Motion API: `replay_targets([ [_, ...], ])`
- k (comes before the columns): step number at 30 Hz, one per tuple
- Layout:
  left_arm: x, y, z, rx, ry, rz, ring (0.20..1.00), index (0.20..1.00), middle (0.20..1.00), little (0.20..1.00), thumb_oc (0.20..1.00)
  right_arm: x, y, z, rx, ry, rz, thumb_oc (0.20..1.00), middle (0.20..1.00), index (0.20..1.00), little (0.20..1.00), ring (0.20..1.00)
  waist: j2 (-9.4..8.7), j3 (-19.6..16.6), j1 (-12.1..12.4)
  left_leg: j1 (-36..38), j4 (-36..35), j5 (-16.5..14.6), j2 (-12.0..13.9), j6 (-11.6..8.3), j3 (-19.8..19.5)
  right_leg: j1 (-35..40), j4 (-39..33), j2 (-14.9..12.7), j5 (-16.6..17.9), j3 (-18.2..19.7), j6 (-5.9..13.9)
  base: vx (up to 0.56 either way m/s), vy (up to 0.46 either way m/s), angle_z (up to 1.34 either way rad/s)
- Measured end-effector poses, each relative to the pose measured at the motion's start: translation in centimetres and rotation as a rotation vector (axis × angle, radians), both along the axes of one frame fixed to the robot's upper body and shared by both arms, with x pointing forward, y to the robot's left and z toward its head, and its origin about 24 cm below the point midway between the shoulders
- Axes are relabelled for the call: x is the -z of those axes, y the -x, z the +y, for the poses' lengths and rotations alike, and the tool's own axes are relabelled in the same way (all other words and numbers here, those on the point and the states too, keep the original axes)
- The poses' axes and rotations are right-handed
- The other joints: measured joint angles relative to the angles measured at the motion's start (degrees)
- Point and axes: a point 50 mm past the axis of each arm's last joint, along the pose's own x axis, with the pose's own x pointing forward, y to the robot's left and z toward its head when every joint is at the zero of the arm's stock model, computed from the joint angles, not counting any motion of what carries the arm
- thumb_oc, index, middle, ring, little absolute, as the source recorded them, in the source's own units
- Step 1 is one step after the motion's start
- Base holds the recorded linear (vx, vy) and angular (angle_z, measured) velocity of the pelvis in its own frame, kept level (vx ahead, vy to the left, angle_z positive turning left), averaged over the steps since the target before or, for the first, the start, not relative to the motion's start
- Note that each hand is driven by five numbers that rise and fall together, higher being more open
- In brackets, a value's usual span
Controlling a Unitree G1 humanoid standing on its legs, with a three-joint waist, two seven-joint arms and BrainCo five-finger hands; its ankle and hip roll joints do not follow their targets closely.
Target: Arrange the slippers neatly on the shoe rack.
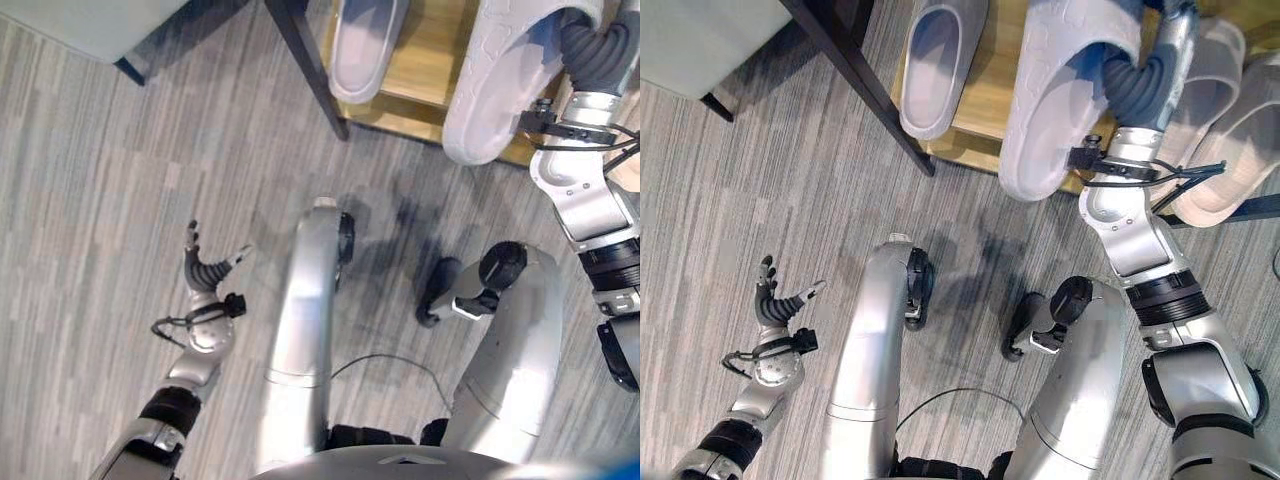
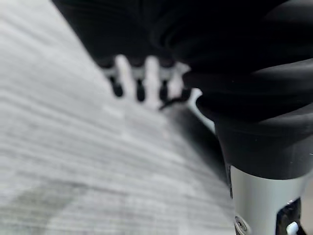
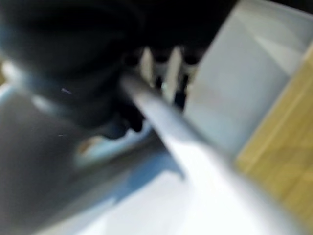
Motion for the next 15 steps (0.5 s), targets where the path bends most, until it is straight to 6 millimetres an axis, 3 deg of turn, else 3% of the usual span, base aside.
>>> replay_targets([
  [1,0.7,1.2,0.4,0.006,-0.004,0.044,1.0,1.0,1.0,1.0,1.0,1.1,-0.2,0.2,-0.018,-0.006,0.055,0.2,0.2,0.2,0.2,0.2,0.09,0.0,-0.1,0.6,4.0,-0.8,-0.2,-1.49,-1.1,1.3,3.5,-0.4,-0.8,-0.1,1.34,0.04,0.036,-0.23],
  [2,1.0,2.0,0.8,0.008,-0.014,0.066,1.0,1.0,1.0,1.0,1.0,1.6,-0.3,0.4,-0.025,0.007,0.074,0.2,0.2,0.2,0.2,0.2,0.06,-0.1,-0.2,0.8,6.8,-2.7,0.0,-0.97,-1.7,1.8,6.0,-0.2,-2.1,0.2,0.64,-0.01,0.057,-0.17],
  [3,1.4,2.8,1.1,-0.001,-0.009,0.086,1.0,1.0,1.0,1.0,1.0,1.6,-0.4,0.5,-0.035,0.009,0.082,0.2,0.2,0.2,0.2,0.2,0.12,-0.2,-0.2,0.2,9.5,-4.1,0.2,-1.95,-2.3,1.3,8.2,-0.2,-3.5,0.4,0.91,-0.01,0.037,-0.14],
  [6,1.8,3.1,0.9,0.02,0.001,0.113,1.0,1.0,1.0,1.0,1.0,2.4,-1.1,0.5,-0.065,-0.067,0.143,0.2,0.2,0.2,0.2,0.2,-0.27,-0.7,-0.1,-2.0,9.8,-4.1,0.3,-2.05,-2.6,-1.1,8.2,-1.0,-3.1,0.4,2.3,-0.02,0.029,-0.1],
  [8,2.0,3.3,1.0,0.03,-0.007,0.127,1.0,1.0,1.0,1.0,1.0,3.3,-1.5,0.6,-0.072,-0.094,0.189,0.2,0.2,0.2,0.2,0.2,-0.27,-0.7,-0.2,-1.6,9.8,-4.1,0.4,-2.05,-2.7,-0.7,8.2,-1.3,-3.0,0.4,2.37,0.0,0.0,-0.01],
  [10,1.9,3.5,1.3,0.048,-0.025,0.14,1.0,1.0,1.0,1.0,1.0,4.3,-2.6,-0.6,-0.014,-0.099,0.253,0.2,0.2,0.2,0.2,0.2,-0.2,-0.7,-0.2,-1.3,9.6,-4.5,0.4,-1.69,-2.4,-0.2,8.2,-1.4,-3.9,0.4,1.62,0.02,0.019,0.07],
  [12,1.9,3.5,1.3,0.077,-0.035,0.149,1.0,1.0,1.0,1.0,1.0,4.2,-3.4,-1.4,0.022,-0.132,0.28,0.2,0.2,0.2,0.2,0.2,-0.04,-0.6,-0.3,-0.8,9.6,-5.3,0.3,-1.48,-2.1,0.2,8.2,-1.7,-4.2,0.5,1.18,0.01,0.017,0.0],
  [15,1.6,3.4,1.9,0.088,-0.067,0.155,1.0,1.0,1.0,1.0,1.0,2.6,-3.9,-1.7,0.04,-0.156,0.258,0.2,0.2,0.2,0.2,0.2,0.12,-0.5,-0.1,0.2,9.5,-6.2,0.4,-1.23,-1.8,1.1,8.2,-1.9,-5.2,0.6,0.95,0.0,0.005,0.02],
])
